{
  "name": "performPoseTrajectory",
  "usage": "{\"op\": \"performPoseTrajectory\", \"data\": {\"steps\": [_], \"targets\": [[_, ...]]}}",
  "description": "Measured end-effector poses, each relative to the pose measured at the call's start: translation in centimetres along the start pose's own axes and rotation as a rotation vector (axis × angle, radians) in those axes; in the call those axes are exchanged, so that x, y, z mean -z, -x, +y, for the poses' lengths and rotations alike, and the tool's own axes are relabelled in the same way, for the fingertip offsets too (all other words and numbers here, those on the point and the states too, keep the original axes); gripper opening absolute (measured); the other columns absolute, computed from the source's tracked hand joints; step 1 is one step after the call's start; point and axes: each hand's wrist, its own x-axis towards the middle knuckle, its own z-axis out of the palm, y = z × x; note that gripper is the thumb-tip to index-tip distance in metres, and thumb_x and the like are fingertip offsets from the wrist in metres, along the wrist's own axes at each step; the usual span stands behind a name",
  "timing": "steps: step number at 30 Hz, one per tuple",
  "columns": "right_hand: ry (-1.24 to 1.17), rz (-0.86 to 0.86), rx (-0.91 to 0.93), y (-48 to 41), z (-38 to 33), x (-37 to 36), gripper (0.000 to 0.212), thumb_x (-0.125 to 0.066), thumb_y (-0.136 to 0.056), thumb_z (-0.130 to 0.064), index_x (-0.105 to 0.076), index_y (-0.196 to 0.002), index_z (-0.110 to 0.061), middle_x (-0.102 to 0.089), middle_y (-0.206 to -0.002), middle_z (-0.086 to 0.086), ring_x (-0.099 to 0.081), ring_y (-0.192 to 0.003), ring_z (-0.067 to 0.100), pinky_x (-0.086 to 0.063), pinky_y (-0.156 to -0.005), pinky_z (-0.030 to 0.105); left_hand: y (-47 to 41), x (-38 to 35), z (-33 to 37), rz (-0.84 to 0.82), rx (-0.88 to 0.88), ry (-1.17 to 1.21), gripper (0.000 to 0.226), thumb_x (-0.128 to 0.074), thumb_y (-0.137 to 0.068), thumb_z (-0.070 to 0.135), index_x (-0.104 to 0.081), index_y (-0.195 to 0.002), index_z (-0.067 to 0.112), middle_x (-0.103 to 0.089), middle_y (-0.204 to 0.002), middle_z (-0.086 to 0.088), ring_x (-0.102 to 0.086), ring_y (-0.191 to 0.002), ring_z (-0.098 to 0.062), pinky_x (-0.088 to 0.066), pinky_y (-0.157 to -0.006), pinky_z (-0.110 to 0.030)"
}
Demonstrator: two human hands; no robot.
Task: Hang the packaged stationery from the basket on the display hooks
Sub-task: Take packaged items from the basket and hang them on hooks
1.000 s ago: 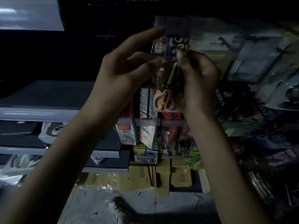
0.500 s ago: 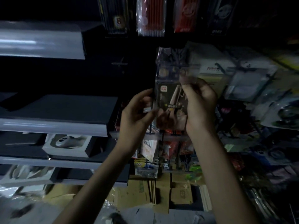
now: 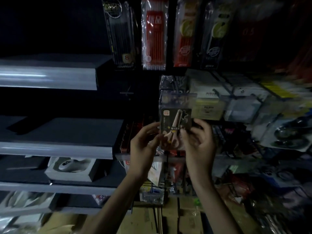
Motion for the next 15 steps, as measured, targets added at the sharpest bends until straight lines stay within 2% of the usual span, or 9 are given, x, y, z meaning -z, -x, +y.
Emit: {"op": "performPoseTrajectory", "data": {"steps": [3,5,7,9,12,15], "targets": [[0.112,0.005,0.053,1.2,1.0,0.3,0.04,-0.074,-0.096,-0.021,-0.062,-0.134,-0.025,-0.071,-0.109,-0.012,-0.067,-0.103,-0.001,-0.049,-0.082,0.008,0.7,-0.4,0.0,-0.018,-0.042,-0.06,0.037,-0.067,-0.101,0.009,-0.069,-0.13,0.031,-0.075,-0.125,0.007,-0.07,-0.12,-0.014,-0.059,-0.097,-0.036],[0.144,-0.016,0.045,1.5,1.4,0.6,0.04,-0.072,-0.098,-0.026,-0.061,-0.136,-0.03,-0.07,-0.112,-0.013,-0.065,-0.107,-0.003,-0.048,-0.084,0.007,1.2,-0.6,-0.2,-0.022,-0.067,-0.074,0.039,-0.068,-0.102,0.017,-0.066,-0.134,0.039,-0.072,-0.131,0.006,-0.068,-0.124,-0.014,-0.059,-0.097,-0.037],[0.135,-0.05,0.019,1.8,1.5,1.0,0.04,-0.069,-0.099,-0.027,-0.059,-0.138,-0.033,-0.07,-0.112,-0.013,-0.066,-0.106,-0.001,-0.049,-0.084,0.008,1.6,-0.8,-0.5,0.007,-0.084,-0.101,0.041,-0.068,-0.102,0.023,-0.063,-0.138,0.043,-0.069,-0.128,0.002,-0.068,-0.121,-0.015,-0.058,-0.096,-0.033],[0.134,-0.079,0.003,1.9,1.5,1.3,0.042,-0.066,-0.1,-0.026,-0.056,-0.14,-0.035,-0.07,-0.113,-0.013,-0.066,-0.105,-0.001,-0.051,-0.082,0.008,1.7,-1.0,-0.7,0.031,-0.097,-0.141,0.043,-0.068,-0.102,0.025,-0.061,-0.138,0.047,-0.064,-0.121,-0.001,-0.067,-0.114,-0.013,-0.057,-0.091,-0.023],[0.144,-0.12,-0.017,1.6,1.5,1.5,0.048,-0.066,-0.1,-0.024,-0.053,-0.144,-0.038,-0.067,-0.116,-0.017,-0.064,-0.107,-0.005,-0.051,-0.084,0.009,1.5,-1.2,-1.1,0.03,-0.085,-0.16,0.047,-0.068,-0.102,0.021,-0.06,-0.14,0.047,-0.063,-0.118,-0.002,-0.067,-0.11,-0.011,-0.056,-0.089,-0.02],[0.166,-0.156,-0.038,1.0,1.9,1.4,0.052,-0.067,-0.1,-0.021,-0.051,-0.144,-0.043,-0.065,-0.114,-0.02,-0.064,-0.104,-0.005,-0.052,-0.079,0.012,1.0,-1.3,-1.3,0.023,-0.073,-0.159,0.048,-0.067,-0.104,0.019,-0.058,-0.145,0.042,-0.062,-0.12,-0.002,-0.067,-0.112,-0.01,-0.056,-0.091,-0.02]]}}
